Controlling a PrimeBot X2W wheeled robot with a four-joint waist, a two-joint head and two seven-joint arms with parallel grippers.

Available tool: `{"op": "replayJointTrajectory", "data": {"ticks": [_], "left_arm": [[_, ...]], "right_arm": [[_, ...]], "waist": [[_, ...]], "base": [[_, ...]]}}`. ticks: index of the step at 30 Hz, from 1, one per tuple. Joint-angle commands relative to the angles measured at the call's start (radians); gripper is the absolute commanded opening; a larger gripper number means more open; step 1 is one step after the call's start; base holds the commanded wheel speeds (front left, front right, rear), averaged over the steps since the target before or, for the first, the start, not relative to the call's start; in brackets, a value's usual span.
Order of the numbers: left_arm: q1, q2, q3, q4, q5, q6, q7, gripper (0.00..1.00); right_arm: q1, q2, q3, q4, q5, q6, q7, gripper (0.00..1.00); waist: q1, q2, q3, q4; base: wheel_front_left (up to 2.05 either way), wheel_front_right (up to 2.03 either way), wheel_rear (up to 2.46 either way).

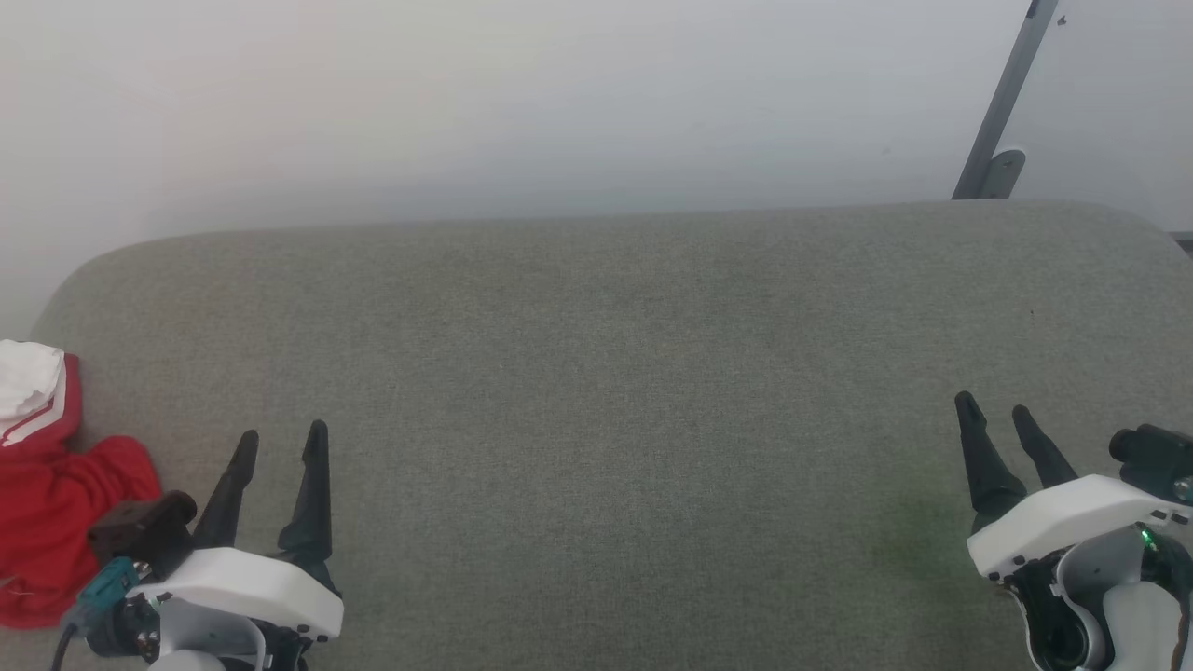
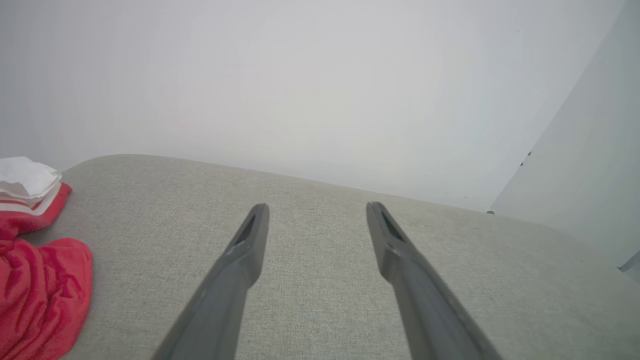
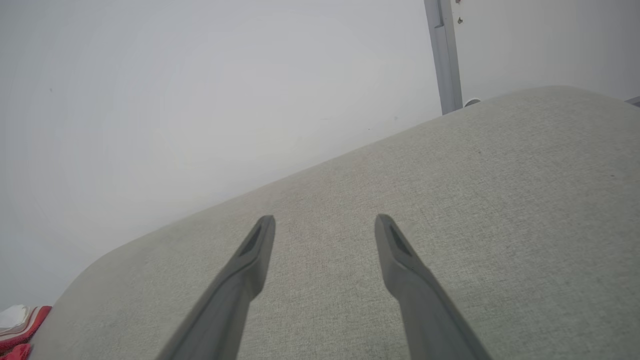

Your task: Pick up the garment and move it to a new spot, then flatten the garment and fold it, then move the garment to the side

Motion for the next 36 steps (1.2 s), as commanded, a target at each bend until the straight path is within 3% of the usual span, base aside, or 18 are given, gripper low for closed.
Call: {"op": "replayJointTrajectory", "data": {"ticks": [1,36], "left_arm": [[0.001,0.006,0.006,-0.012,0.027,-0.005,-0.012,1.00],[0.032,0.006,0.046,-0.037,0.289,-0.039,-0.084,1.00]], "right_arm": [[-0.010,-0.005,-0.003,-0.012,-0.026,0.001,-0.010,1.00],[-0.018,-0.019,-0.015,-0.024,-0.293,0.001,-0.051,1.00]], "waist": [[0.0000,0.0000,0.000,0.000],[0.0000,0.0000,-0.003,-0.008]], "base": [[0.00,0.00,0.00],[0.00,0.00,0.00]]}}
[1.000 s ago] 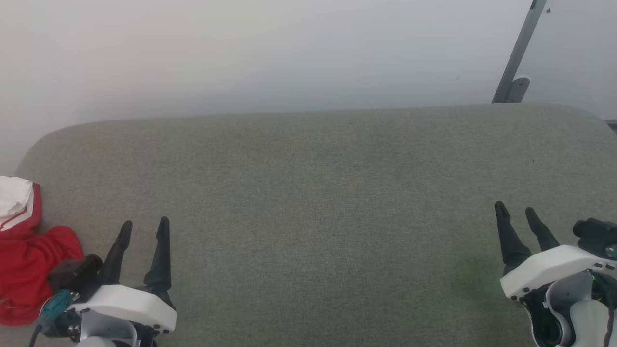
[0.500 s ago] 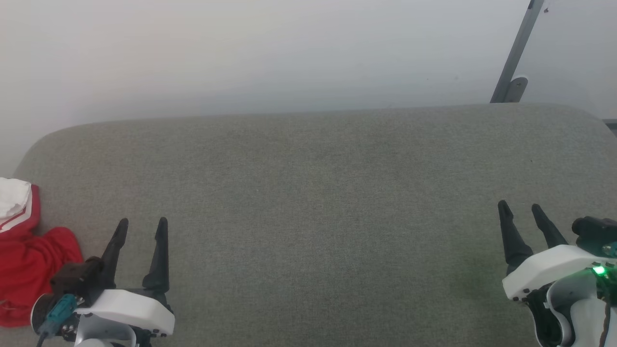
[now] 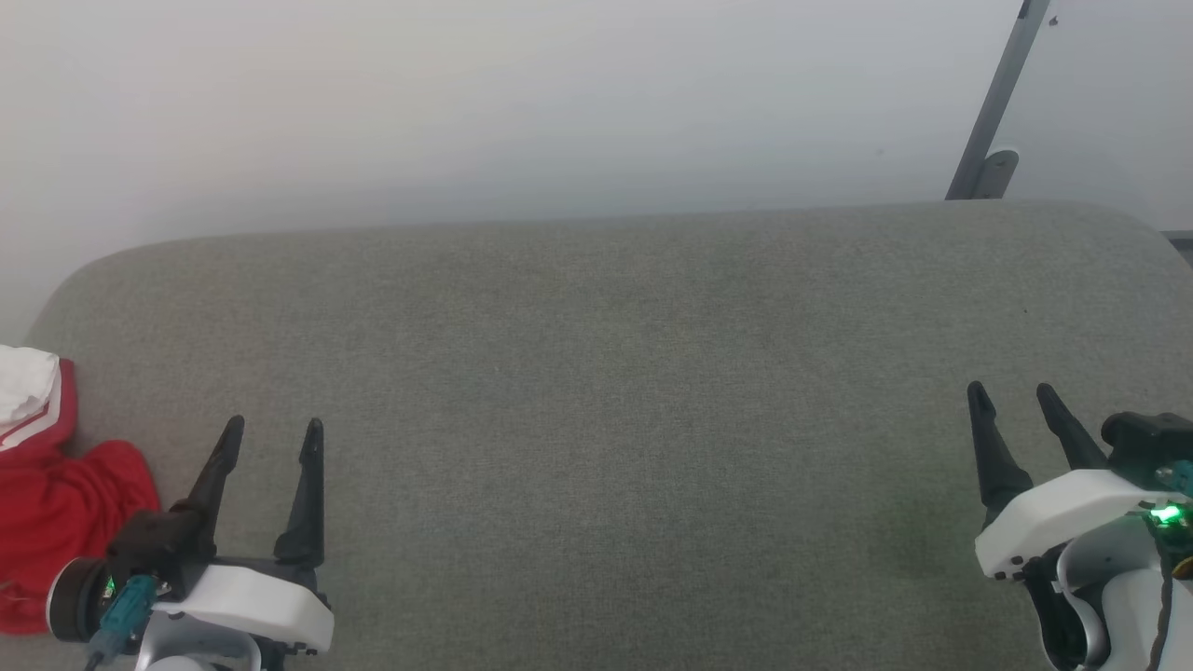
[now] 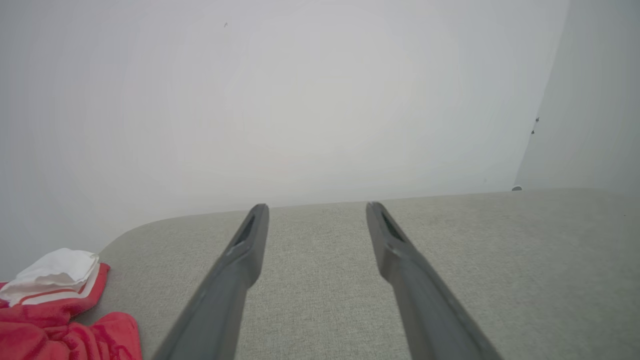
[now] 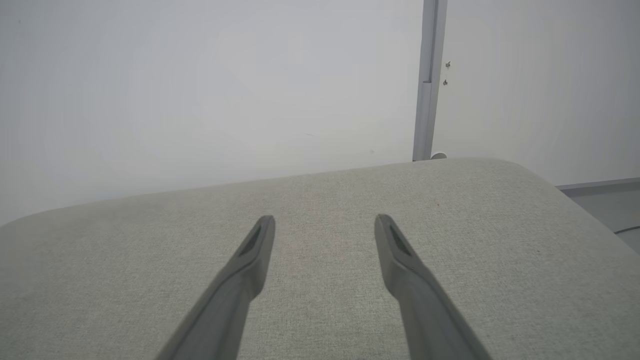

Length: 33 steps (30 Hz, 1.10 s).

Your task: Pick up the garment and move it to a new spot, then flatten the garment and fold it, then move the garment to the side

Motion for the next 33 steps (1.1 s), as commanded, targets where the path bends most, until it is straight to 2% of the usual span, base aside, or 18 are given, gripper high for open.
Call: {"op": "replayJointTrajectory", "data": {"ticks": [1,8,20,33], "left_arm": [[0.011,0.005,0.004,-0.005,0.022,-0.005,-0.007,1.00],[0.014,0.007,0.007,-0.008,0.059,-0.008,-0.020,1.00],[0.002,-0.003,0.010,0.022,0.023,-0.033,-0.018,1.00],[-0.028,0.012,0.095,0.099,-0.047,0.015,-0.004,1.00]], "right_arm": [[-0.010,-0.004,0.001,-0.002,-0.017,0.001,-0.005,1.00],[-0.012,-0.007,0.003,-0.002,-0.058,0.001,-0.012,1.00],[-0.002,-0.005,0.009,-0.002,-0.058,0.001,-0.010,1.00],[-0.033,-0.008,0.114,0.008,-0.049,0.001,0.018,1.00]], "waist": [[0.0000,0.0000,0.000,0.000],[0.0000,0.0000,0.000,-0.005],[0.0000,0.0000,-0.001,0.000],[0.0000,0.0000,-0.028,0.111]], "base": [[0.00,0.00,0.00],[0.00,0.00,0.00],[0.00,0.00,0.00],[0.00,0.00,0.00]]}}
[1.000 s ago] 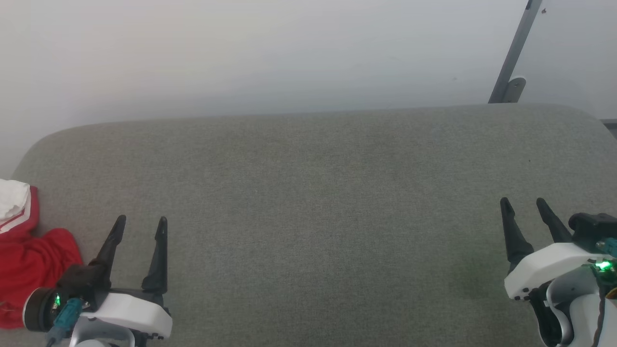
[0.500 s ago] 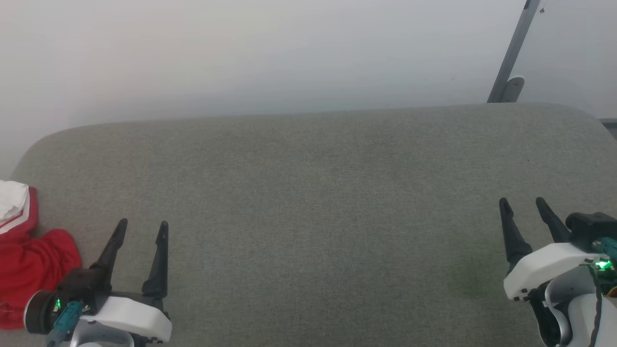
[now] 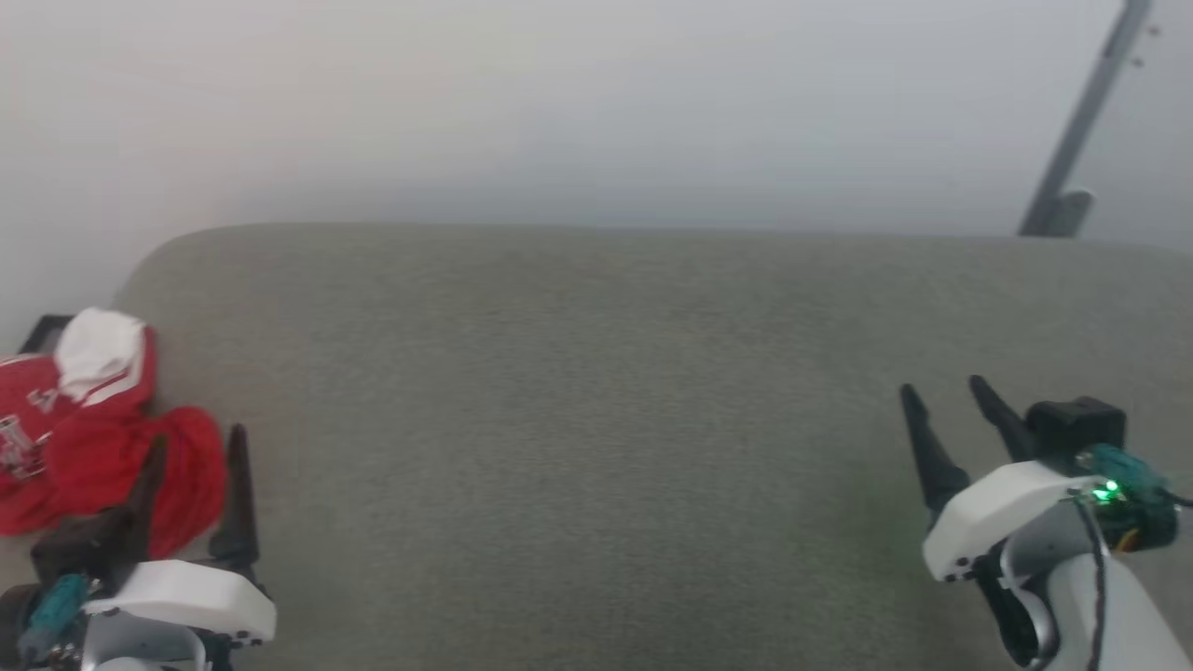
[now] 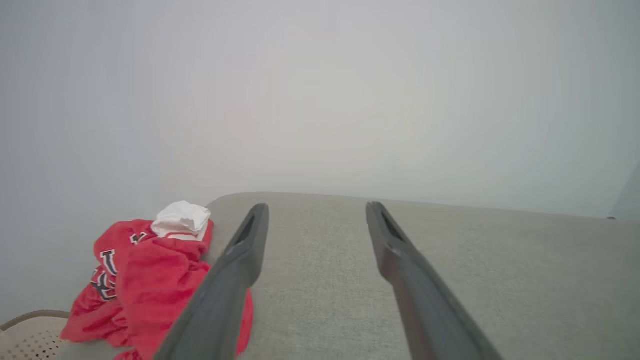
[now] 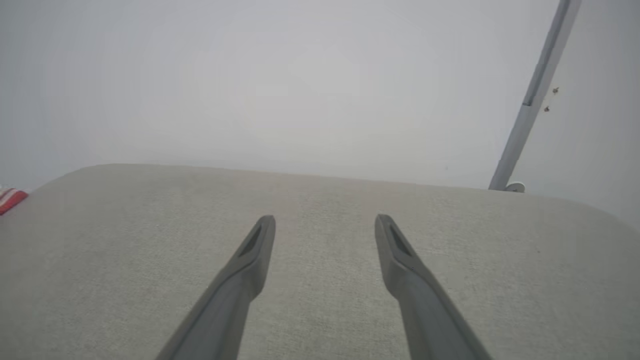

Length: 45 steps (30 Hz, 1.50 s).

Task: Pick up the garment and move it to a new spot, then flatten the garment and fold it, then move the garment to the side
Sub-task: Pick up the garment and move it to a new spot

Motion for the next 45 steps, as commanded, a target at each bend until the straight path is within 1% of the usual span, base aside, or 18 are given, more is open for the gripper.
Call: {"op": "replayJointTrajectory", "data": {"ticks": [1,7,12,16,19,21,25,29,30,35,36,38,43,44,45], "left_arm": [[-0.005,0.006,0.008,0.002,-0.009,0.009,0.003,1.00],[0.007,0.007,0.037,-0.001,-0.038,0.024,0.016,1.00],[0.021,0.023,0.054,-0.012,-0.059,0.025,0.032,1.00],[0.022,0.022,0.059,-0.015,-0.078,0.026,0.047,1.00],[0.015,0.024,0.060,-0.007,-0.096,0.013,0.069,1.00],[-0.007,0.019,0.052,0.000,-0.103,0.012,0.088,1.00],[-0.047,0.031,0.061,0.020,-0.130,0.014,0.125,1.00],[-0.123,0.059,0.068,0.049,-0.152,0.012,0.181,1.00],[-0.171,0.070,0.073,0.072,-0.166,0.009,0.207,1.00],[-0.308,0.118,0.077,0.179,-0.193,0.008,0.283,1.00],[-0.343,0.120,0.084,0.206,-0.211,0.008,0.297,1.00],[-0.402,0.135,0.081,0.269,-0.213,0.012,0.322,1.00],[-0.534,0.161,0.082,0.447,-0.228,0.040,0.400,1.00],[-0.534,0.161,0.082,0.447,-0.228,0.040,0.400,1.00],[-0.555,0.164,0.079,0.488,-0.231,0.048,0.424,1.00]], "right_arm": [[-0.014,0.004,0.013,0.004,0.004,0.000,0.000,1.00],[-0.040,0.013,0.069,0.019,0.019,0.000,0.004,1.00],[-0.054,0.022,0.103,0.035,0.028,0.000,-0.001,1.00],[-0.054,0.022,0.107,0.049,0.031,0.000,-0.011,1.00],[-0.056,0.021,0.109,0.055,0.033,0.000,-0.014,1.00],[-0.060,0.014,0.105,0.059,0.033,0.000,-0.014,1.00],[-0.072,0.001,0.091,0.055,0.029,0.000,-0.009,1.00],[-0.098,-0.018,0.076,0.028,0.020,0.000,0.009,1.00],[-0.111,-0.027,0.066,0.012,0.018,0.000,0.017,1.00],[-0.153,-0.053,0.044,-0.044,0.009,0.000,0.042,1.00],[-0.161,-0.057,0.040,-0.059,0.008,0.000,0.048,1.00],[-0.172,-0.067,0.029,-0.084,0.004,0.000,0.059,1.00],[-0.195,-0.083,0.012,-0.155,-0.003,0.000,0.091,1.00],[-0.195,-0.083,0.012,-0.155,-0.003,0.000,0.091,1.00],[-0.196,-0.086,0.008,-0.166,-0.005,0.000,0.098,1.00]], "waist": [[0.0000,0.0000,-0.012,0.037],[0.0000,0.0000,-0.030,0.125],[0.0000,0.0000,-0.039,0.184],[0.0000,0.0000,-0.041,0.213],[0.0000,0.0000,-0.037,0.220],[0.0000,0.0000,-0.030,0.218],[0.0000,0.0000,-0.004,0.199],[0.0000,0.0000,0.057,0.168],[0.0000,0.0000,0.092,0.152],[0.0000,0.0000,0.194,0.108],[0.0000,0.0000,0.218,0.099],[0.0000,0.0000,0.259,0.086],[0.0000,0.0000,0.356,0.058],[0.0000,0.0000,0.356,0.058],[0.0000,0.0000,0.370,0.054]], "base": [[0.00,0.00,0.00],[0.00,0.00,0.00],[0.00,0.00,0.00],[0.00,0.00,0.00],[0.00,0.00,0.00],[0.00,0.00,0.00],[0.00,0.00,0.00],[0.00,0.00,0.00],[0.00,0.00,0.00],[0.00,0.00,0.00],[0.00,0.00,0.00],[0.00,0.00,0.00],[0.00,0.00,0.00],[0.00,0.00,0.00],[0.00,0.00,0.00]]}}
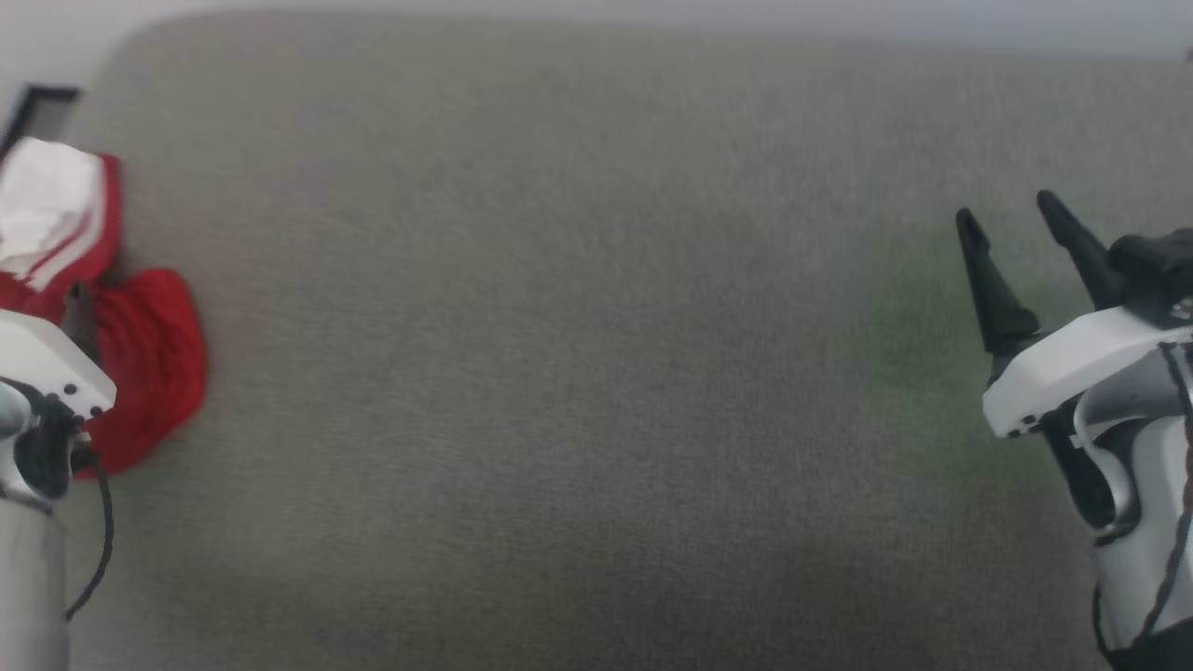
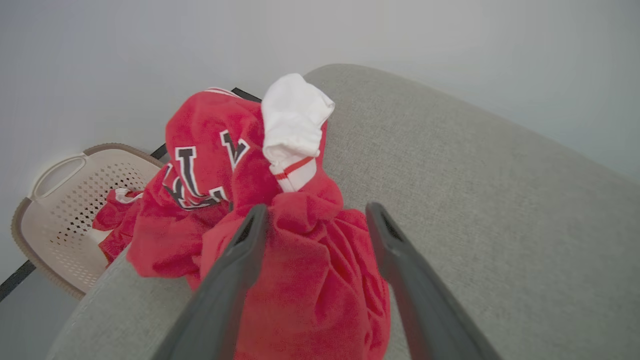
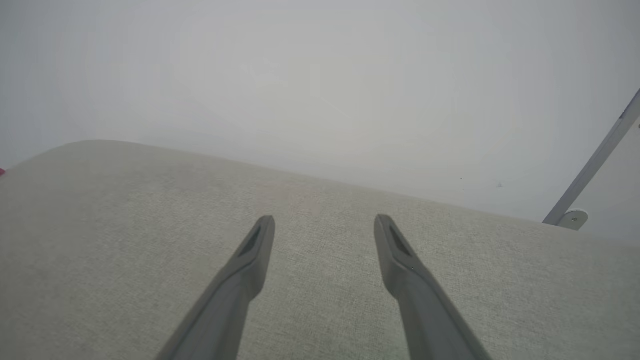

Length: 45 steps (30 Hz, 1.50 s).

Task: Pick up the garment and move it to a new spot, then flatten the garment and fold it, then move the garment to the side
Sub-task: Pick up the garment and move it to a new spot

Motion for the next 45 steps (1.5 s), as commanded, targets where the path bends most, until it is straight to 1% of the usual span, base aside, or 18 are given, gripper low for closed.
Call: {"op": "replayJointTrajectory", "data": {"ticks": [1,8,10,14,15,16,17,18,21,27,31,34,37,42,43,45], "left_arm": [[-0.022,0.005,-0.003,0.019,0.000,0.007,0.007,1.00],[-0.169,0.001,-0.013,0.243,-0.018,0.067,0.143,1.00],[-0.197,-0.008,-0.021,0.293,-0.023,0.069,0.172,1.00],[-0.232,-0.028,-0.038,0.365,-0.021,0.060,0.184,1.00],[-0.241,-0.032,-0.037,0.376,-0.023,0.055,0.171,1.00],[-0.247,-0.035,-0.035,0.386,-0.028,0.052,0.161,0.73],[-0.254,-0.037,-0.039,0.397,-0.026,0.048,0.155,0.00],[-0.262,-0.034,-0.046,0.399,-0.017,0.041,0.134,0.00],[-0.301,0.001,-0.065,0.387,0.010,0.027,0.071,0.00],[-0.352,0.056,-0.113,0.329,0.065,-0.015,-0.046,0.00],[-0.387,0.086,-0.143,0.268,0.098,-0.034,-0.086,0.00],[-0.405,0.103,-0.162,0.211,0.110,-0.047,-0.093,0.00],[-0.421,0.119,-0.180,0.144,0.123,-0.057,-0.072,0.00],[-0.413,0.148,-0.199,0.010,0.120,-0.077,0.003,0.00],[-0.413,0.148,-0.199,0.010,0.120,-0.077,0.003,0.00],[-0.393,0.155,-0.204,-0.052,0.111,-0.081,0.049,0.00]], "right_arm": [[-0.012,-0.005,-0.003,-0.011,-0.007,0.000,0.006,1.00],[-0.009,-0.019,-0.032,-0.087,-0.016,0.000,0.051,1.00],[-0.010,-0.021,-0.036,-0.102,-0.022,0.000,0.063,1.00],[-0.016,-0.019,-0.040,-0.126,-0.025,0.000,0.084,1.00],[-0.016,-0.019,-0.042,-0.129,-0.025,0.000,0.089,1.00],[-0.016,-0.019,-0.043,-0.130,-0.024,0.000,0.093,1.00],[-0.015,-0.019,-0.044,-0.132,-0.024,0.000,0.093,1.00],[-0.015,-0.020,-0.047,-0.132,-0.024,0.000,0.095,1.00],[-0.005,-0.017,-0.059,-0.129,-0.022,0.000,0.091,1.00],[0.023,0.002,-0.096,-0.113,-0.018,0.000,0.071,1.00],[0.041,0.018,-0.120,-0.099,-0.015,0.000,0.057,1.00],[0.053,0.032,-0.133,-0.086,-0.011,0.000,0.045,1.00],[0.065,0.043,-0.143,-0.075,-0.013,0.000,0.034,1.00],[0.065,0.065,-0.142,-0.063,-0.010,0.000,0.017,1.00],[0.065,0.065,-0.142,-0.063,-0.010,0.000,0.017,1.00],[0.062,0.071,-0.143,-0.056,-0.011,0.000,0.009,1.00]], "waist": [[0.0000,0.0000,0.062,-0.031],[0.0000,0.0000,0.129,-0.032],[0.0000,0.0000,0.139,-0.029],[0.0000,0.0000,0.148,-0.022],[0.0000,0.0000,0.148,-0.021],[0.0000,0.0000,0.147,-0.019],[0.0000,0.0000,0.146,-0.017],[0.0000,0.0000,0.143,-0.014],[0.0000,0.0000,0.126,-0.006],[0.0000,0.0000,0.067,0.011],[0.0000,0.0000,0.022,0.026],[0.0000,0.0000,-0.009,0.033],[0.0000,0.0000,-0.040,0.036],[0.0000,0.0000,-0.082,0.025],[0.0000,0.0000,-0.082,0.025],[0.0000,0.0000,-0.096,0.016]], "base": [[0.00,0.00,0.00],[0.00,0.00,0.00],[0.00,0.00,0.00],[0.00,0.00,0.00],[0.00,0.00,0.00],[0.00,0.00,0.00],[0.00,0.00,0.00],[0.00,0.00,0.00],[0.00,0.00,0.00],[0.00,0.00,0.00],[0.00,0.00,0.00],[0.00,0.00,0.00],[0.00,0.00,0.00],[0.00,0.00,0.00],[0.00,0.00,0.00],[0.00,0.00,0.00]]}}
